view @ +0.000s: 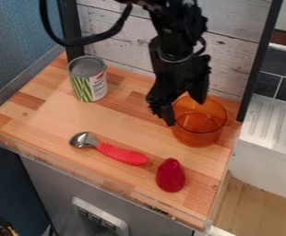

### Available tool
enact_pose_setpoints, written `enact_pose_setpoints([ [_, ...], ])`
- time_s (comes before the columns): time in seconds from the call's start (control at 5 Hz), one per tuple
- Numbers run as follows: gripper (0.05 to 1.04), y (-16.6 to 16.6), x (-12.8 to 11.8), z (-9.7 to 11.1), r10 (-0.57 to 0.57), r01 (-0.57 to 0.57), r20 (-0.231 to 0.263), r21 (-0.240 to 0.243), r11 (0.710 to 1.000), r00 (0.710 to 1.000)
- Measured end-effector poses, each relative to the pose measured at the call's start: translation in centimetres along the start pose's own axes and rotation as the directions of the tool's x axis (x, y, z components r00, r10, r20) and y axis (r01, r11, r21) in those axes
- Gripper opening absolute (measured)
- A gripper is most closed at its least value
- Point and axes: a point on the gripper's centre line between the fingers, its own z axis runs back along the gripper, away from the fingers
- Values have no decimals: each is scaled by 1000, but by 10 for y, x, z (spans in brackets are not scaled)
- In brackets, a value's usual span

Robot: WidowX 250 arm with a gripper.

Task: Take the red thing and place it to the upper middle of the table

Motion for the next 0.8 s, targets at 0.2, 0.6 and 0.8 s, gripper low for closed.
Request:
enact_pose_setpoints([
  [0.2, 1001, 0, -2, 13, 12, -11, 11, -30, 999, 1000],
  [0.6, 1001, 18, -41, 34, -16, 16, 28, 2, 1000, 999],
  [0.8, 1001, 37, -54, 38, 1, -1, 14, 56, 998, 1000],
])
